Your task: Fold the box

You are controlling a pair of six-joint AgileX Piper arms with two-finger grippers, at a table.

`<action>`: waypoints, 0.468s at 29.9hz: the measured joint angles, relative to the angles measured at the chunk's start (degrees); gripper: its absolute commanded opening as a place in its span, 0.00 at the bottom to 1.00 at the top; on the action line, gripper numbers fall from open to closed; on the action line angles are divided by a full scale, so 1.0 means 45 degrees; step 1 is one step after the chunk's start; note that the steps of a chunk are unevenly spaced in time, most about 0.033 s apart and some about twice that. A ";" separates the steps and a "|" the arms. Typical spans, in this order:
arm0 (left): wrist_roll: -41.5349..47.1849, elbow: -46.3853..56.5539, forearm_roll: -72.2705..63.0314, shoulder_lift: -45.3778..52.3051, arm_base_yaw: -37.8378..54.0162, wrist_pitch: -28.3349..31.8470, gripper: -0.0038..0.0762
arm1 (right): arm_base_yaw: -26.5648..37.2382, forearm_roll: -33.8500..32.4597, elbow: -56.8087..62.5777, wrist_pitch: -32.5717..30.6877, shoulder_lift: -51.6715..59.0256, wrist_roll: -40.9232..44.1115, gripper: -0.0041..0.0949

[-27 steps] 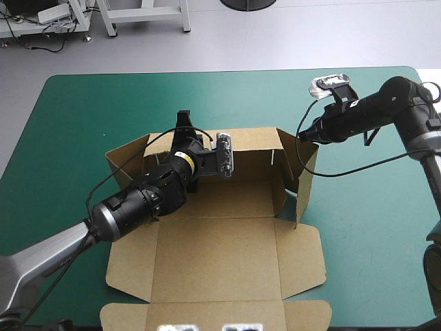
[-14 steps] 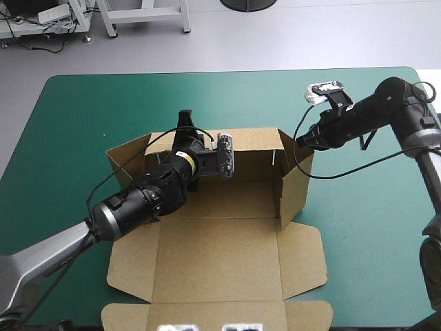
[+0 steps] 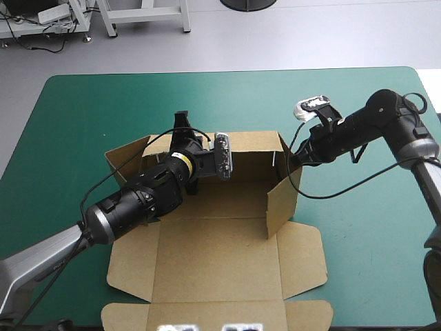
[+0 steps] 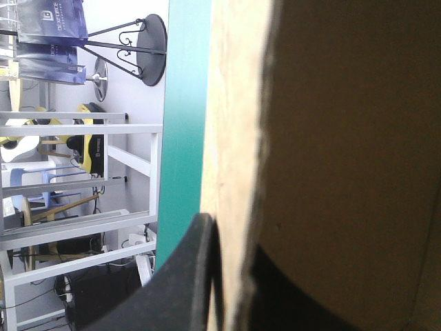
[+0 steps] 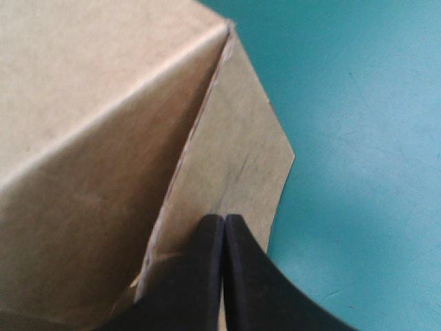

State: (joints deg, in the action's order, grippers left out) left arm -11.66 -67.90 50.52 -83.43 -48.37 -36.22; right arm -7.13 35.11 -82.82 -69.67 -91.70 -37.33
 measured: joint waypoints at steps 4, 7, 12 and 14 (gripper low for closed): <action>-0.0643 0.0000 -0.0644 0.0107 0.0000 0.0000 0.06 | 0.0000 0.0296 0.1437 0.0693 0.0924 -0.1030 0.02; -0.0961 0.0000 -0.0979 0.0134 0.0000 0.0000 0.06 | 0.0000 0.0510 0.2588 0.1574 0.1689 -0.1903 0.02; -0.1100 0.0044 -0.1036 0.0148 0.0000 0.0046 0.06 | 0.0000 0.1134 0.4509 0.3153 0.2950 -0.3614 0.02; -0.1100 0.0256 -0.0886 0.0194 0.0011 0.0250 0.06 | 0.0000 0.1415 0.5144 0.3610 0.3333 -0.4330 0.03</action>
State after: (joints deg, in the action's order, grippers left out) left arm -16.61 -66.75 46.53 -82.56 -48.32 -35.09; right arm -7.13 41.48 -59.67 -53.42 -76.70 -56.81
